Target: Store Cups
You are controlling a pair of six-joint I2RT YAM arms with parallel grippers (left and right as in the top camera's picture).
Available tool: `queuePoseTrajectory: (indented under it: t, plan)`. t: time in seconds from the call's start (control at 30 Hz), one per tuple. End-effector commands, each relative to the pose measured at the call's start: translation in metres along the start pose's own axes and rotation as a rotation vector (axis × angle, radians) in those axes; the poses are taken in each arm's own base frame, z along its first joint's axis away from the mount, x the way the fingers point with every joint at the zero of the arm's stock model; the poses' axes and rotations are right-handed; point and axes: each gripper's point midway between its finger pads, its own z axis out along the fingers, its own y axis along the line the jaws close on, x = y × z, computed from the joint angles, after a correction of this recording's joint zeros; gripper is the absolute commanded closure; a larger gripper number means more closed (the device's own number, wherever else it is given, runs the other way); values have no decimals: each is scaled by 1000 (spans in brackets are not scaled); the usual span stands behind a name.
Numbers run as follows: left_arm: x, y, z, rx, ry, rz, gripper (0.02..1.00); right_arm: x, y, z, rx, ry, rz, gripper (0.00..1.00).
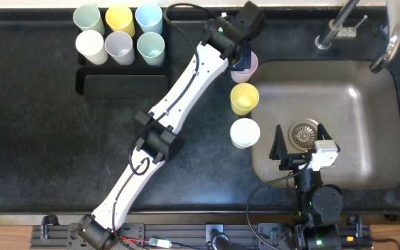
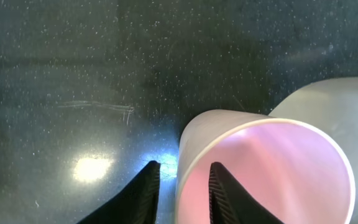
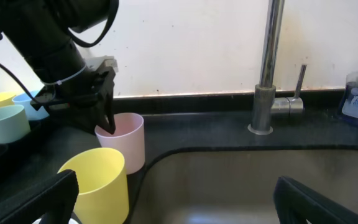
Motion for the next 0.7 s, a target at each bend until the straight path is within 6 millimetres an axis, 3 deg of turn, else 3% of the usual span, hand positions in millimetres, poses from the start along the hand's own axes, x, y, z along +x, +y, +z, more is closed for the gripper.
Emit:
queuePoseTrajectory:
  t: [0.03,0.17,0.27,0.4,0.47,0.57,0.7]
  plan:
    - [-4,0,0,5,-14,-11,982,3,-1,0,4,-3,7,3]
    - [-5,0,-3,1,-22,-7,982,3,-1,0,4,-3,7,3]
    - [-11,1,-19,6,-47,0,985,3,-1,0,4,-3,7,3]
    - [-47,19,-114,-26,-244,38,985,3,-1,0,4,-3,7,5]
    - [-59,38,-156,-48,-316,10,985,3,-1,0,4,-3,7,3]
    - [-69,84,-221,-93,-406,-58,985,3,-1,0,4,-3,7,3]
    - [-65,156,-286,-165,-481,-126,985,3,-1,0,4,-3,7,5]
